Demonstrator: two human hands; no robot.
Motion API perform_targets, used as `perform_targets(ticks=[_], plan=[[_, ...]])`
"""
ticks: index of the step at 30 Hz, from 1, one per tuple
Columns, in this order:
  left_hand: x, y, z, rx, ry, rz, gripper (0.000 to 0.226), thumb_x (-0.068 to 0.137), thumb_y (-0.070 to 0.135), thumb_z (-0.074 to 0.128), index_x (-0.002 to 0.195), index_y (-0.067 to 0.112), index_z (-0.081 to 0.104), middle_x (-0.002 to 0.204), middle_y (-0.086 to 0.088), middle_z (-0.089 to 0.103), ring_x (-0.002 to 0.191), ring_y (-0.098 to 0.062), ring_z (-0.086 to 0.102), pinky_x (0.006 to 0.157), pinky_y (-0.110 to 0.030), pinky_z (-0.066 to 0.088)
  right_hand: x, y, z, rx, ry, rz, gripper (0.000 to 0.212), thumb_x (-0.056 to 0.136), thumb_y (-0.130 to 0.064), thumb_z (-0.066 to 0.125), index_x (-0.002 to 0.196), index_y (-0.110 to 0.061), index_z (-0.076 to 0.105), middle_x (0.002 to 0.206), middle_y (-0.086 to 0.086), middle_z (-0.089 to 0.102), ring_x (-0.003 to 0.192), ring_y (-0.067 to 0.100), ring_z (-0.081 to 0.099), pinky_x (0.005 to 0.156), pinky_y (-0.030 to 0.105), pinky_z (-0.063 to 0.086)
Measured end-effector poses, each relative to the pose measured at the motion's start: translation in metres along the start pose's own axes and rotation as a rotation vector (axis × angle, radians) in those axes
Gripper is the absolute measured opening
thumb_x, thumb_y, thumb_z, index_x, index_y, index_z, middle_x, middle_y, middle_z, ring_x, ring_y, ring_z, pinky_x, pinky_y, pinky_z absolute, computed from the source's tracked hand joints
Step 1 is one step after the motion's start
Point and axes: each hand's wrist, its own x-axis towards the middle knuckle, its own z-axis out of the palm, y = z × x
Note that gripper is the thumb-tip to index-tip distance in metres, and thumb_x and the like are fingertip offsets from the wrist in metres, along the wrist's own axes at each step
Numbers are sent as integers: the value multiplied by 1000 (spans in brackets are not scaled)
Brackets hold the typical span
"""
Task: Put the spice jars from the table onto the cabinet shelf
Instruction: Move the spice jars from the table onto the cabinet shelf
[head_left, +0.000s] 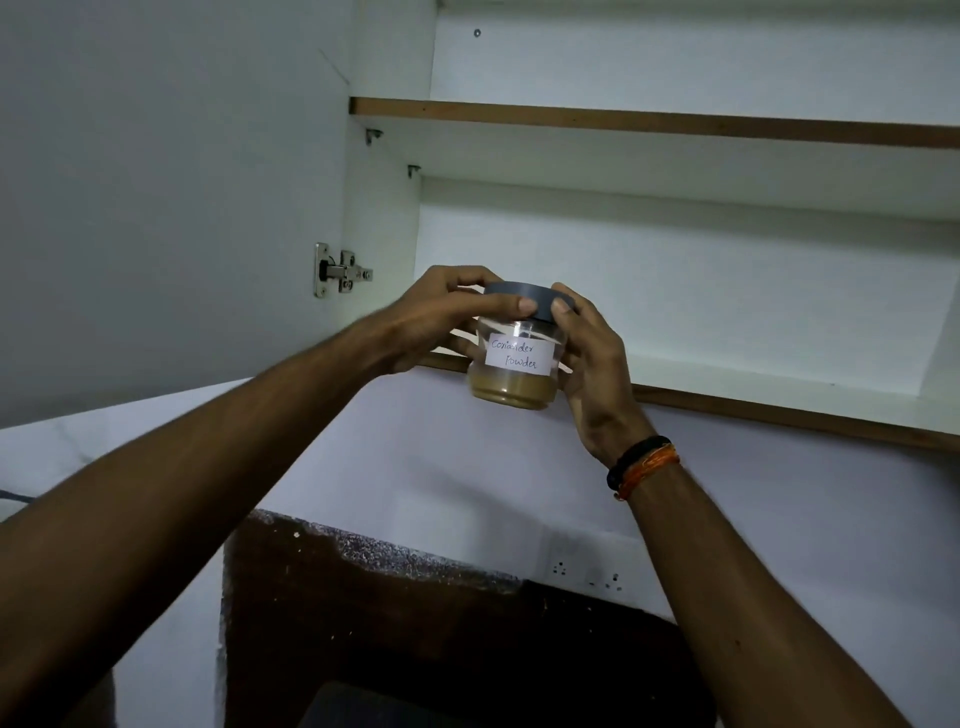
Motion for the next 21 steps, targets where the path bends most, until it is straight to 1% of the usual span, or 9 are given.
perform_targets(ticks=[3,5,6,8,10,12,16,19,21], plan=[[10,0,-10,-15,25,42,43,76,33,83,106,6,69,98,-11,73,88,-24,70,69,-34,58,11,0,2,-19,43,1,41,97,-54,45,127,-32,63,125,-1,68,114,20,64,91,42,55],[18,0,-19,-20,54,61,44,74,35,83,105,7,70,99,-10,74,89,-25,72,68,-33,58,21,-2,2,-108,152,-24,47,98,-56,40,117,-25,69,111,3,72,103,19,68,86,38,56],[23,0,-24,-19,73,64,46,74,35,84,106,6,70,99,-9,74,89,-25,73,67,-33,58,26,-2,2,-217,222,-57,48,97,-55,41,108,-20,72,101,3,74,95,18,68,82,36,55],[35,0,-36,-4,110,70,46,76,34,83,109,5,68,99,-7,75,88,-26,74,66,-31,58,41,5,-2,-627,310,-191,44,98,-47,46,86,-12,71,82,2,71,81,20,65,69,32,48],[48,-2,-47,23,136,79,46,76,33,82,110,5,67,101,-8,74,88,-26,74,66,-30,58,54,15,-5,-1034,298,-301,39,97,-38,49,73,-11,64,70,2,64,70,22,58,61,29,35],[58,-5,-56,37,154,76,49,74,34,83,111,6,67,103,-9,74,87,-25,74,65,-30,58,62,25,-9,-1250,246,-348,39,96,-35,50,68,-11,63,68,4,63,65,22,53,60,27,33],[78,-19,-68,52,131,63,49,77,30,81,116,5,65,112,-11,71,96,-28,72,73,-35,60,73,46,-19,-1482,95,-275,48,98,-43,43,61,-15,56,64,4,57,66,26,57,59,29,34],[92,-35,-75,84,131,48,45,79,27,80,116,7,65,118,-12,69,105,-31,68,84,-44,59,74,58,-20,-1594,117,-309,50,98,-48,38,61,-19,54,66,4,63,60,23,50,57,30,36],[102,-47,-79,86,147,34,45,77,28,80,116,8,66,119,-12,68,108,-33,65,89,-49,56,75,63,-17,-1647,156,-315,50,97,-48,36,62,-19,56,65,2,64,59,21,53,57,29,40]])
